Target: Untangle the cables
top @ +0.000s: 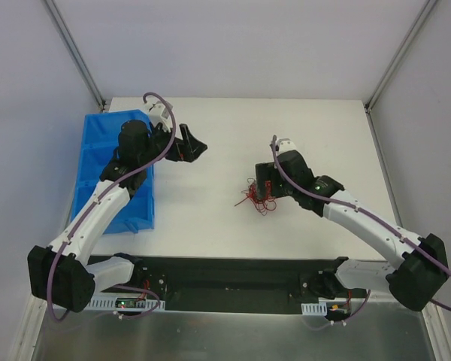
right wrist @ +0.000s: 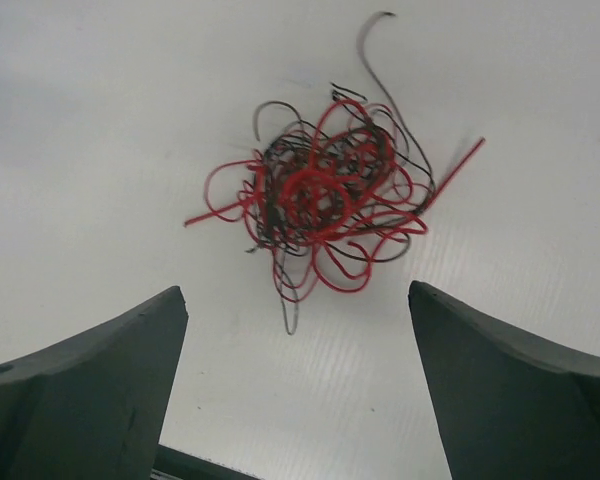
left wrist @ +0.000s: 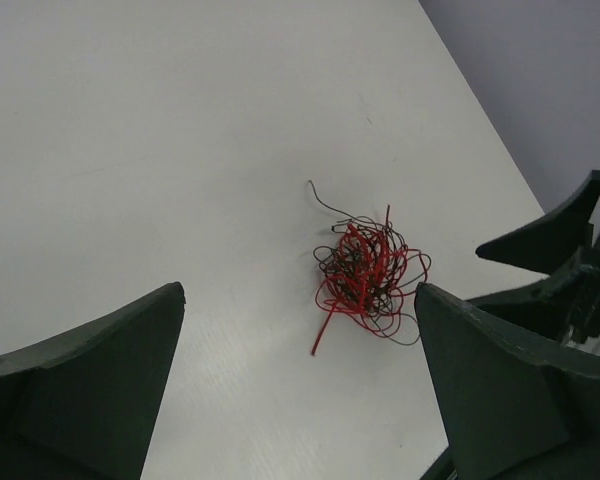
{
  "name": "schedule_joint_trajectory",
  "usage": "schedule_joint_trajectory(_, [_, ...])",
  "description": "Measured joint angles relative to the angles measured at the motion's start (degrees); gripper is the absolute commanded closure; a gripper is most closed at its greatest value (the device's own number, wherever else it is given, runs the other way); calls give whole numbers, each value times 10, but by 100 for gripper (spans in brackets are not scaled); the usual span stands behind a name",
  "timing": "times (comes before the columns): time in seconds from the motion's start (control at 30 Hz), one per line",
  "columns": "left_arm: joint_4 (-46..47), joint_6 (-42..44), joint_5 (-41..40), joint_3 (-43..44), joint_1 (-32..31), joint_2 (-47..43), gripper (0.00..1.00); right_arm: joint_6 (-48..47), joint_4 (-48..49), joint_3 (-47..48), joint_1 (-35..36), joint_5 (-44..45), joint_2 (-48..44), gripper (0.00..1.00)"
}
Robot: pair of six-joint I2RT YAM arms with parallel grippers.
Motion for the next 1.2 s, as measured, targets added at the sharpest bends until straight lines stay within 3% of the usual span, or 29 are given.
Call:
schedule_joint_trajectory(0.13, [-10, -1, 26, 20, -21, 26, 1, 2, -20, -20, -69, -33, -2, 18])
schedule_joint_trajectory(0.27, [-16, 0, 47, 32, -48, 50, 11, -1, -15, -30, -138, -86, 2, 56])
schedule_joint_trajectory(0.3, [-17, 1, 50, 35, -57, 59, 14, -1, -12, -29, -152, -104, 7, 62])
schedule_joint_trajectory(0.47, [-25, 10, 73, 50, -120, 120, 27, -4, 4, -28, -180, -176, 33, 62])
schedule_joint_trajectory(0.67, [-61, 31, 74, 86, -206, 235, 33, 2, 55, -79, -179, -238, 8, 54])
schedule_joint_trajectory(0.83, [-86, 16, 48, 140, -217, 313, 34, -7, 97, -138, -179, -275, -6, 54])
schedule_joint_trajectory(1.0, [-91, 3, -4, 142, -237, 340, 41, -13, 139, -187, -179, -296, -19, 54])
schedule_joint_trajectory(1.2, [-92, -66, -47, 133, -254, 355, 39, 2, 210, -215, -179, -307, -22, 53])
